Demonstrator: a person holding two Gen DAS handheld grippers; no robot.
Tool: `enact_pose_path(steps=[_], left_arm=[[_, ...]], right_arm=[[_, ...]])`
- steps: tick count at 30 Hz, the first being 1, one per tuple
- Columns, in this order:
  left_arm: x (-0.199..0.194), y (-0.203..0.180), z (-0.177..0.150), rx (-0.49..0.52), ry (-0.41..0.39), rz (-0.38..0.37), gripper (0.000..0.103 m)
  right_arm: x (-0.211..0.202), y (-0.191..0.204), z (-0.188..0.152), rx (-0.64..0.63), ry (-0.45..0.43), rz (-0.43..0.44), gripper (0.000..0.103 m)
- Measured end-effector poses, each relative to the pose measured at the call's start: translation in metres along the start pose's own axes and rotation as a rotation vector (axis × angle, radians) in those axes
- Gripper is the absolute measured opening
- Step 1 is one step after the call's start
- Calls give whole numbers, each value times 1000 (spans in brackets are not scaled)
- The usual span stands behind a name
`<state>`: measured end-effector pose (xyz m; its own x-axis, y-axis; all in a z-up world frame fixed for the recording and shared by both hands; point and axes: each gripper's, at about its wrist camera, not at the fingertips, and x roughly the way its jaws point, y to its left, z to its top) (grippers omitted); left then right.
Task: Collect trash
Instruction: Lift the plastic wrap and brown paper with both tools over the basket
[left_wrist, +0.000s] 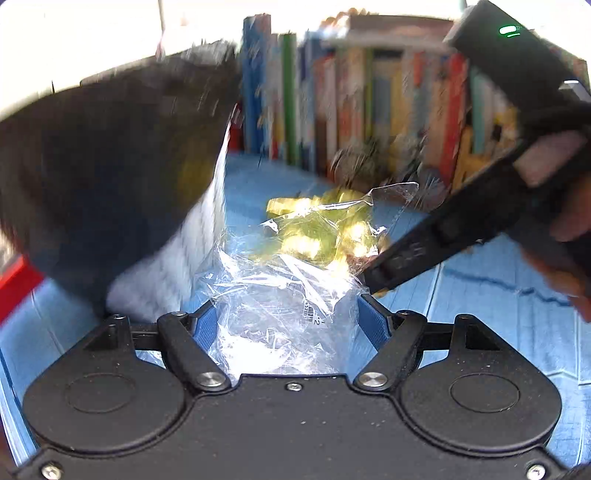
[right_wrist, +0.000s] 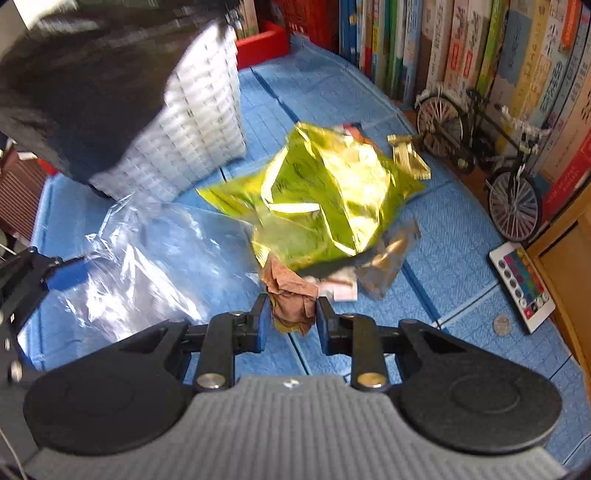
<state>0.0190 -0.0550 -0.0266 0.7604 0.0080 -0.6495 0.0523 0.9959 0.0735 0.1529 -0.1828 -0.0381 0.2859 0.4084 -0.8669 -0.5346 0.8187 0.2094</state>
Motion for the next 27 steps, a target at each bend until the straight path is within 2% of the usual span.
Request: enact_pose_path(steps=[6,12,20,23,27], left_arm=[[-22,3,36,-25,-131,-9,74],[-53,7,91,-76,-222,-15,74],[-87,46,153,-187,-352,28,75],[-87,63,167,-222,-367,81,75],[-87,90,168,-278,-321,139,75]], right_arm=[[-31,-16,23,64,-97,-7,31],[-81,-20,52,81,-207,14,31],[-136,-9,89,69,-347,85,31],[-141,-1,100,66,-383,112,31],[-139,15,111,50,-407,142,31]])
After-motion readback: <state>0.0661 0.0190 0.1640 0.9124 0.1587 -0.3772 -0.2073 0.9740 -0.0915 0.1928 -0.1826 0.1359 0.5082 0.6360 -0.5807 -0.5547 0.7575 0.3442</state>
